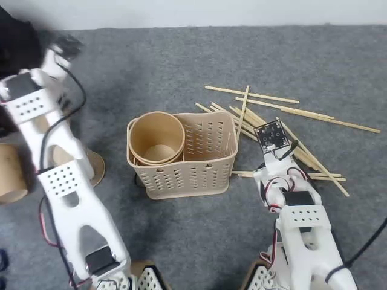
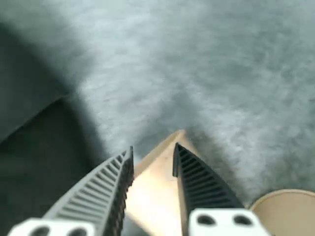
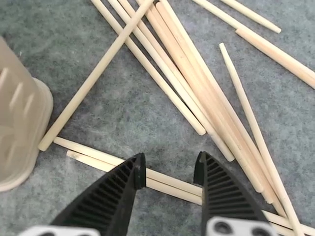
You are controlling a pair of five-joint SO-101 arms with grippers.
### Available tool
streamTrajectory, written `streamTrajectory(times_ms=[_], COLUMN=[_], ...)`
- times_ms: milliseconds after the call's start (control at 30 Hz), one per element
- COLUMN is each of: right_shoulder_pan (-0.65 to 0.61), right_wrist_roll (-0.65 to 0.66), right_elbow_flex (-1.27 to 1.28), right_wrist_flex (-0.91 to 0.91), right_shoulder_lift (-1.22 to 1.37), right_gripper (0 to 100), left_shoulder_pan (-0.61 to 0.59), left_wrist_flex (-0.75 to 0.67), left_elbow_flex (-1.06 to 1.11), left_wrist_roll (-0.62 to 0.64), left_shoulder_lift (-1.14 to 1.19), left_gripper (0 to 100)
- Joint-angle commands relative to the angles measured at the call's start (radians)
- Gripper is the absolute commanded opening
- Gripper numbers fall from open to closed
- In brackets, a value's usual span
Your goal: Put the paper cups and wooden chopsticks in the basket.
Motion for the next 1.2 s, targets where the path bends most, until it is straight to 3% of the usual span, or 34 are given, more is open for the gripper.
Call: streamTrajectory(times_ms=[0, 200, 300, 433, 667, 933, 1167], right_shoulder_pan=[-0.007, -0.007, -0.007, -0.007, -0.007, -0.007, -0.007], right_wrist_roll=[0.014, 0.014, 0.014, 0.014, 0.014, 0.014, 0.014], right_elbow_flex=[-0.006, -0.006, -0.006, -0.006, -0.006, -0.006, -0.006], right_wrist_flex=[-0.018, -0.018, -0.018, -0.018, -0.015, -0.015, -0.018], right_shoulder_lift=[-0.007, -0.007, -0.007, -0.007, -0.007, -0.007, -0.007], right_gripper=[18.0, 18.0, 18.0, 18.0, 18.0, 18.0, 18.0], left_shoulder_pan=[-0.091, -0.265, -0.339, -0.422, -0.428, -0.463, -0.443], left_wrist_flex=[-0.055, -0.038, 0.041, 0.031, 0.026, -0.023, -0.002], left_elbow_flex=[-0.044, -0.047, -0.047, -0.041, -0.019, -0.022, -0.048], left_wrist_roll=[0.080, 0.175, 0.175, 0.158, 0.041, 0.029, -0.135], left_shoulder_lift=[-0.149, -0.198, -0.193, -0.189, -0.144, 0.032, 0.080], left_gripper=[13, 13, 13, 13, 13, 13, 13])
